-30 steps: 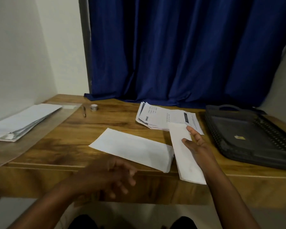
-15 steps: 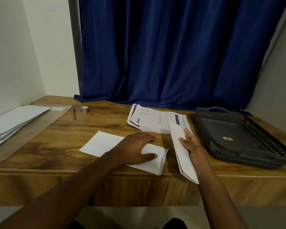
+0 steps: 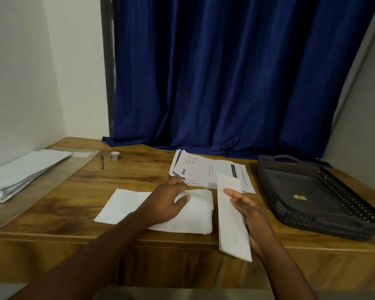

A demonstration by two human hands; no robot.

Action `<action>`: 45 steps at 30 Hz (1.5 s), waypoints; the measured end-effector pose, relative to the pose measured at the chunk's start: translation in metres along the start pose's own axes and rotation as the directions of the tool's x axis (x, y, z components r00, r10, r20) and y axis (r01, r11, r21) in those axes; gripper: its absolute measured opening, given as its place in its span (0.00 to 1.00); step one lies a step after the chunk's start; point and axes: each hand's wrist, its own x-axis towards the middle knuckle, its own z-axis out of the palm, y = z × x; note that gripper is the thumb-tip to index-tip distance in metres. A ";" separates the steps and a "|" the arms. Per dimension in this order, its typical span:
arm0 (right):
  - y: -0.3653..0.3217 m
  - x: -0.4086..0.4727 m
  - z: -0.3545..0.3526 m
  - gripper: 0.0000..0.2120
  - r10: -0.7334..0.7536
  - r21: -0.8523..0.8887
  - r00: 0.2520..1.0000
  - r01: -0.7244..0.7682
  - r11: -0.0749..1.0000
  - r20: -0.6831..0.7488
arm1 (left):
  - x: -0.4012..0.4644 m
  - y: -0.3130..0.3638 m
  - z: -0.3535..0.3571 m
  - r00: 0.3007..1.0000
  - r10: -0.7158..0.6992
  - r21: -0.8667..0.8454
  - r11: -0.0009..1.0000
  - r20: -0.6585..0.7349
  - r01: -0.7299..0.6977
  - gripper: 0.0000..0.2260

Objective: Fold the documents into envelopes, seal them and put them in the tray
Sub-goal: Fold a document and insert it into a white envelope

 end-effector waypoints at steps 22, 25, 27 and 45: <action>-0.039 -0.011 0.081 0.13 0.018 -0.407 0.941 0.129 0.904 0.339 | -0.025 0.007 -0.076 0.985 -0.055 -0.147 0.989 -0.166 0.030 0.14; -0.037 -0.012 0.079 0.11 0.022 -0.415 0.940 0.129 0.900 0.340 | -0.025 0.011 -0.072 0.986 -0.041 -0.179 0.984 -0.164 0.011 0.14; -0.036 -0.011 0.077 0.11 0.027 -0.380 0.939 0.113 0.918 0.344 | -0.023 0.013 -0.069 0.986 -0.042 -0.185 0.983 -0.161 0.012 0.14; 0.001 0.015 0.075 0.06 -0.054 -0.327 0.974 0.125 0.937 0.218 | -0.020 0.027 -0.060 0.994 0.051 0.102 0.994 -0.095 -0.042 0.33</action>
